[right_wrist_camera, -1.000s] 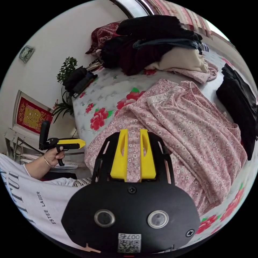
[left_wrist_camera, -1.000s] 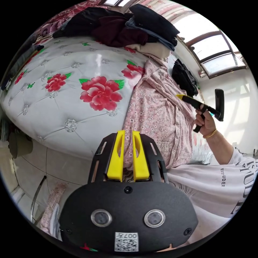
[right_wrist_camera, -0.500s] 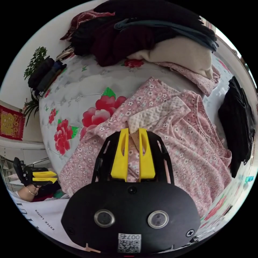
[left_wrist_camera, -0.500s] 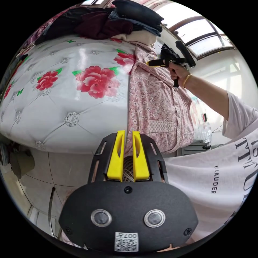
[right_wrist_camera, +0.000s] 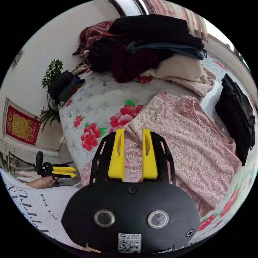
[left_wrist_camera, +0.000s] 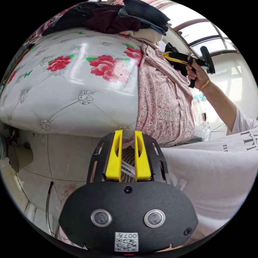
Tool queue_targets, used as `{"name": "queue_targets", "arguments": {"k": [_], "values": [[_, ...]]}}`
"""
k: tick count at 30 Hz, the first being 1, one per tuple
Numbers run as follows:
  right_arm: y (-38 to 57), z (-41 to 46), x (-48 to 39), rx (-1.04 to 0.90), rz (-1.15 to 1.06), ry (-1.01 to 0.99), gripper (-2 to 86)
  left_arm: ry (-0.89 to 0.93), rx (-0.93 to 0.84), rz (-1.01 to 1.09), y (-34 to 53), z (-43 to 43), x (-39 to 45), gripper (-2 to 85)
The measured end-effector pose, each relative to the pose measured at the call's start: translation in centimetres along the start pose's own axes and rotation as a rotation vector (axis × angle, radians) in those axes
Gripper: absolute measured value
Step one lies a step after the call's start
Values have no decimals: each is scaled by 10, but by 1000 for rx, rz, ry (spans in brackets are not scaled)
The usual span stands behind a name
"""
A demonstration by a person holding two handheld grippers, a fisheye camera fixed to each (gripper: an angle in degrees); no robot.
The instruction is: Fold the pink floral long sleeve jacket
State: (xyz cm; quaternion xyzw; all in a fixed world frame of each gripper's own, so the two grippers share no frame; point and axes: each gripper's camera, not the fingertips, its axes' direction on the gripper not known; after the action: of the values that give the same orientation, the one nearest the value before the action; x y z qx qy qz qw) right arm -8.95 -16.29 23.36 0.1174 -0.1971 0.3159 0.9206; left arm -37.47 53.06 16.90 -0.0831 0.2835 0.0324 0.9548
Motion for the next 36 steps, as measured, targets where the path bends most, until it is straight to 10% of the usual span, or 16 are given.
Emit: {"name": "queue_targets", "arguments": {"k": [11, 16, 27, 36], "values": [[302, -157, 132, -17, 451, 42, 90, -37, -218, 253, 7, 65, 39, 162], [403, -175, 172, -83, 654, 2, 98, -154, -351, 286, -4, 99, 58, 51], [384, -138, 211, -334, 446, -158, 11, 36, -377, 325, 2, 34, 62, -9], [366, -300, 271, 91, 345, -637, -2, 493, -200, 415, -98, -67, 50, -8]]}}
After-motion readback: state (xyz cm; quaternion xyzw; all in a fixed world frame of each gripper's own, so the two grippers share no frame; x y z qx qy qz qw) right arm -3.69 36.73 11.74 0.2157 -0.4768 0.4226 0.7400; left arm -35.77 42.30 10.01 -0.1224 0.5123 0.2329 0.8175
